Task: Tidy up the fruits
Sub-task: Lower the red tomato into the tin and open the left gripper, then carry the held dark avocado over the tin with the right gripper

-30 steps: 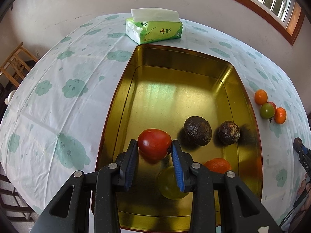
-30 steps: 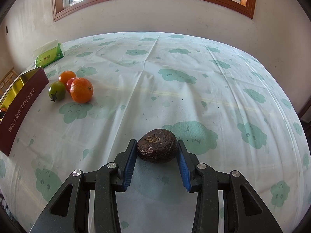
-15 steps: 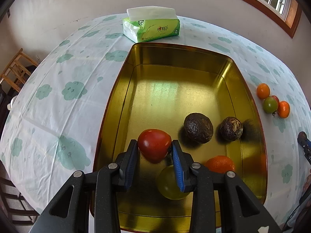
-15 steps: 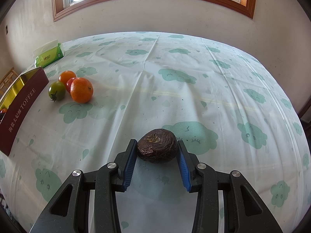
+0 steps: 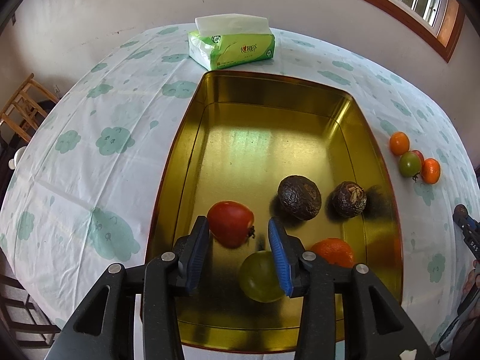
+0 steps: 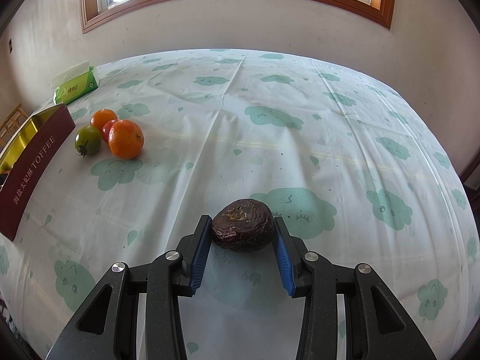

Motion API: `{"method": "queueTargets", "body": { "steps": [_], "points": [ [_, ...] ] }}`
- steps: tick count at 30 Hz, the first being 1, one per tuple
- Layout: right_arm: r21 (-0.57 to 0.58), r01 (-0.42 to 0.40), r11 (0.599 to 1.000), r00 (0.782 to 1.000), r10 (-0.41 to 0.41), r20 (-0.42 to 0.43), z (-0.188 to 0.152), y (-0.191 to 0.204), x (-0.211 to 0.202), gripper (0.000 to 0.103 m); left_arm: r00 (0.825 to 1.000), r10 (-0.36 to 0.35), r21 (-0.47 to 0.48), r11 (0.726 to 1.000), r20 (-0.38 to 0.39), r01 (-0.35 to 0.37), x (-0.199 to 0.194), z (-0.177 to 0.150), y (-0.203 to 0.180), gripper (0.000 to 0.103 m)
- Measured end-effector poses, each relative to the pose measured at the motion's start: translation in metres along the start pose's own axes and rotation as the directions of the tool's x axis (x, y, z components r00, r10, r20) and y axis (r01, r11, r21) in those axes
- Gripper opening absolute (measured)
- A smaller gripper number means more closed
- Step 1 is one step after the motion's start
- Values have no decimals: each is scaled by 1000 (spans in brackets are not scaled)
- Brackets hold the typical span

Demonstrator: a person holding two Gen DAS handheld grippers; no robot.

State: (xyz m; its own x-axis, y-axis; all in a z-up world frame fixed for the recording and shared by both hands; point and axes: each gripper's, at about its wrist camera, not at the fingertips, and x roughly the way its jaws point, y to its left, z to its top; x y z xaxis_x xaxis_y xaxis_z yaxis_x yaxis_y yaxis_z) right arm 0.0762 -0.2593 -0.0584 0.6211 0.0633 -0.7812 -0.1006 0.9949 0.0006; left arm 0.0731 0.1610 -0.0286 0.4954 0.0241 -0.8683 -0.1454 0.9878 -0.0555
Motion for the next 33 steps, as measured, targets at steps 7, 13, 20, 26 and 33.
{"method": "queueTargets", "body": {
  "steps": [7, 13, 20, 26, 33],
  "points": [
    [-1, 1, 1000, 1000, -1, 0, 0, 0, 0, 42, 999, -22, 10, 1000, 48, 21, -25, -6, -7, 45],
    [0, 0, 1000, 1000, 0, 0, 0, 0, 0, 42, 995, -46, 26, 999, 93, 44, -50, -15, -18, 54],
    [-1, 1, 1000, 1000, -1, 0, 0, 0, 0, 42, 991, -63, 33, 998, 117, 60, -62, -26, -29, 60],
    [0, 0, 1000, 1000, 0, 0, 0, 0, 0, 42, 988, -64, 46, 997, 141, 58, -69, -31, -35, 63],
    [1, -2, 1000, 1000, 2, 0, 0, -1, 0, 42, 988, -56, 32, 998, 145, 52, -70, -30, -32, 69]
  ]
}}
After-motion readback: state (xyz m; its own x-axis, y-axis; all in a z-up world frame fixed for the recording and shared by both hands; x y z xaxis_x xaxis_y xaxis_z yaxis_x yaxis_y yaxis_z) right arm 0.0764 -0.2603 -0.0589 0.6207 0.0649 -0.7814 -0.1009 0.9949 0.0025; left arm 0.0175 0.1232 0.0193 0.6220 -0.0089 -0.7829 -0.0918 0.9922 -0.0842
